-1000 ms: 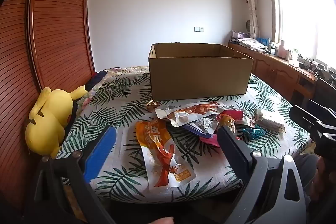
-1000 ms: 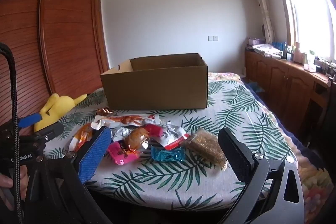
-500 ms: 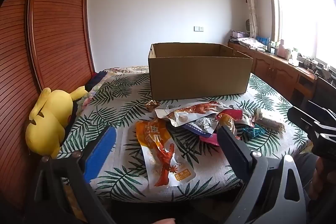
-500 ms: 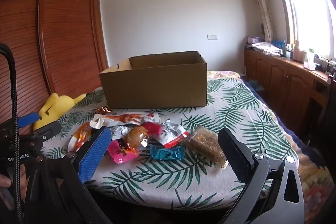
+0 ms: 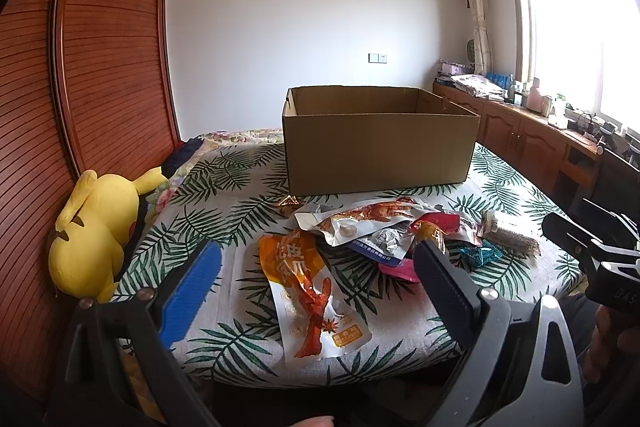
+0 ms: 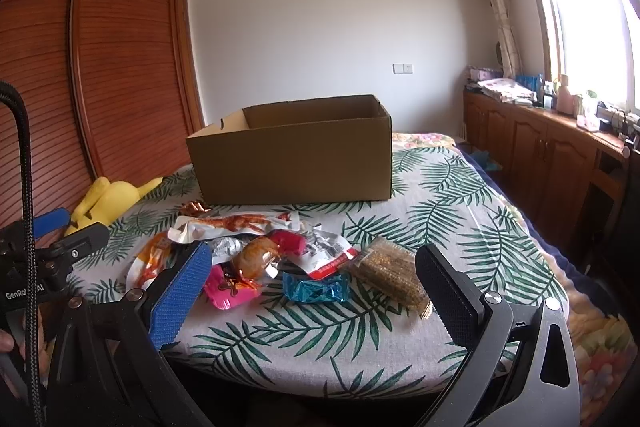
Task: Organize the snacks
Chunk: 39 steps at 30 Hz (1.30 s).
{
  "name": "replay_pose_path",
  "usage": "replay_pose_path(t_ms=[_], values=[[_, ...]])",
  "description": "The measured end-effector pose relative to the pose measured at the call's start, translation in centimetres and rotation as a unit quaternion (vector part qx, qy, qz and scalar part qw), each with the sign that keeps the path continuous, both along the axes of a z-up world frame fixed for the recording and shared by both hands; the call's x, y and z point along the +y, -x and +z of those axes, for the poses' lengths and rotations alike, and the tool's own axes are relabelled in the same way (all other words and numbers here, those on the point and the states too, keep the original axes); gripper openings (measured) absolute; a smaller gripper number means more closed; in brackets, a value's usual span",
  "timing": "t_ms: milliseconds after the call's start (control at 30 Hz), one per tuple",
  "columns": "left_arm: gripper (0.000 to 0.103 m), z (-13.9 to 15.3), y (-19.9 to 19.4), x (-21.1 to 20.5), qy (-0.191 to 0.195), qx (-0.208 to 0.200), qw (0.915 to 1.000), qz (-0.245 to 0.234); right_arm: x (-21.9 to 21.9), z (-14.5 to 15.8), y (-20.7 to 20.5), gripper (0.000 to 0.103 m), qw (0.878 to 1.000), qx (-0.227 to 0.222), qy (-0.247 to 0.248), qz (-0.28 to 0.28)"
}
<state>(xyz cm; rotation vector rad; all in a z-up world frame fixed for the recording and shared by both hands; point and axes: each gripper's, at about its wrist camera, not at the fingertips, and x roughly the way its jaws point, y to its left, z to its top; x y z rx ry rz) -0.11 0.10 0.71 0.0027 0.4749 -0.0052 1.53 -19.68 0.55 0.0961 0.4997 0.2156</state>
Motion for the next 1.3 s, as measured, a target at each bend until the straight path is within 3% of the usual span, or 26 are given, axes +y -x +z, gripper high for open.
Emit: replay_pose_path(t_ms=[1300], values=[[0.098,0.24,0.0,0.14,0.001,-0.002,1.0,0.0,-0.2,-0.13,-0.07,0.103,1.0,-0.003,-0.003,-0.005]])
